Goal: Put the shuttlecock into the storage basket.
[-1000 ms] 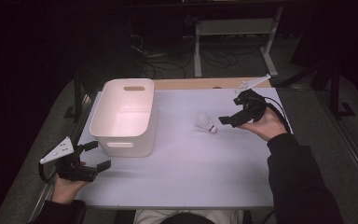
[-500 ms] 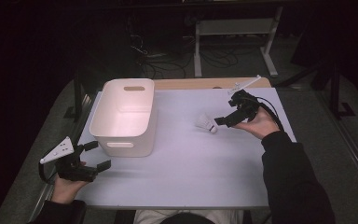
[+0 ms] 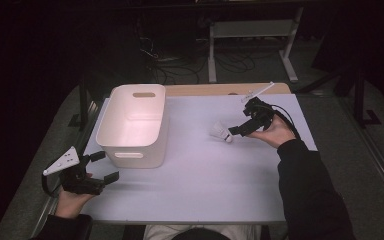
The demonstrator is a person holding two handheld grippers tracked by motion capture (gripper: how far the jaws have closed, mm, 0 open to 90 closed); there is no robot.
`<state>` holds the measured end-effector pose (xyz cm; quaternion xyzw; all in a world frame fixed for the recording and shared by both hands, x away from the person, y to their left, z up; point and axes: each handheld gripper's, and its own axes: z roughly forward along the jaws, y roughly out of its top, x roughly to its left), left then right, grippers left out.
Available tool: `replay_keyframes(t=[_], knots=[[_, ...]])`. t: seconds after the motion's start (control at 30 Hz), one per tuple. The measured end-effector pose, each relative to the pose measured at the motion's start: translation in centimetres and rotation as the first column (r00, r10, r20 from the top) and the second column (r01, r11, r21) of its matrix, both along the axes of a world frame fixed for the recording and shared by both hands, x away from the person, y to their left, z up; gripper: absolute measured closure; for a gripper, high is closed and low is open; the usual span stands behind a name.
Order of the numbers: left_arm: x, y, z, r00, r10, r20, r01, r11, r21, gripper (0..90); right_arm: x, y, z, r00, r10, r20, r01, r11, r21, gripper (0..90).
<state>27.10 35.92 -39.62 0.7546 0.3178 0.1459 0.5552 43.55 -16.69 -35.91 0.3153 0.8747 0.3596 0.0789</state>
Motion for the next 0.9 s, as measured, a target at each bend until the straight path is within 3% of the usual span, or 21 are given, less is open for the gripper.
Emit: replay_keyframes(t=[0.9], knots=[[0.0, 0.0, 0.0, 1.0000, -0.002, 0.000, 0.002, 1.0000, 0.002, 0.0, 2.2, 0.3, -3.1, 0.9973, -0.006, -0.073, 0.004, 0.999, -0.037, 0.0]])
